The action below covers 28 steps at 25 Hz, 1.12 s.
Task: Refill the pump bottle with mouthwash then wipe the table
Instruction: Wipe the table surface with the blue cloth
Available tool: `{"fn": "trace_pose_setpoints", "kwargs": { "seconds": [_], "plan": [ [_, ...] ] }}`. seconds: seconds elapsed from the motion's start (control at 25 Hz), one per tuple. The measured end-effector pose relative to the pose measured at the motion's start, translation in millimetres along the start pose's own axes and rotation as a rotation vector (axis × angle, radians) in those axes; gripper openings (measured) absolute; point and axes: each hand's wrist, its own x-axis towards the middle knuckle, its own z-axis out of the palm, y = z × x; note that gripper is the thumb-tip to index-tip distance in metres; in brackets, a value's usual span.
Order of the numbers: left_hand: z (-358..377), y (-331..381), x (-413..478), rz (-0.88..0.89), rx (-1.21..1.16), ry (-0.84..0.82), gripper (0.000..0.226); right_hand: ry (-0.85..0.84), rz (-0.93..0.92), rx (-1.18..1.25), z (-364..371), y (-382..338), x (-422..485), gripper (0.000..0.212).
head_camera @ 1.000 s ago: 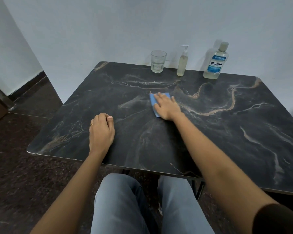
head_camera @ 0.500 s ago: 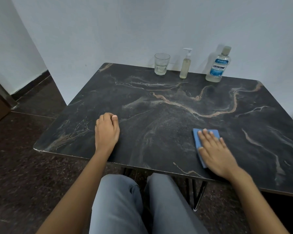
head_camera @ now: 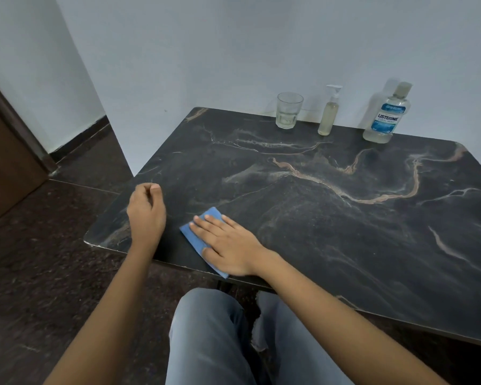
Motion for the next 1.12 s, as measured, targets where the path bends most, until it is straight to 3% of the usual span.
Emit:
{"fn": "trace_pose_setpoints", "kwargs": {
  "seconds": [0.12, 0.28, 0.4, 0.64, 0.8, 0.92, 1.12],
  "plan": [
    [-15, -21, 20, 0.131, 0.230, -0.127, 0.024, 0.001, 0.012, 0.023, -6, 4, 64, 0.056],
    [-19, -28, 28, -0.012, 0.131, -0.040, 0.023, 0.009, 0.129, 0.056, -25, 48, 116, 0.058],
    [-17, -29, 26, -0.005, 0.138, -0.046, 0.018, 0.066, 0.291, 0.060, -40, 103, 119, 0.057],
    [-17, -27, 26, -0.019, 0.122, -0.044, 0.018, 0.178, 0.721, 0.047, -50, 206, 2, 0.057],
    [-16, -26, 25, -0.008, 0.107, -0.044, 0.019, 0.191, 0.939, 0.075, -34, 187, -99, 0.058],
    [-12, -27, 24, 0.097, 0.227, -0.106, 0.021, 0.131, 0.837, -0.026, -12, 122, -114, 0.058],
    [-8, -22, 19, 0.248, 0.385, -0.215, 0.022, 0.116, 0.377, -0.088, 15, 17, -61, 0.060]
  ]
}}
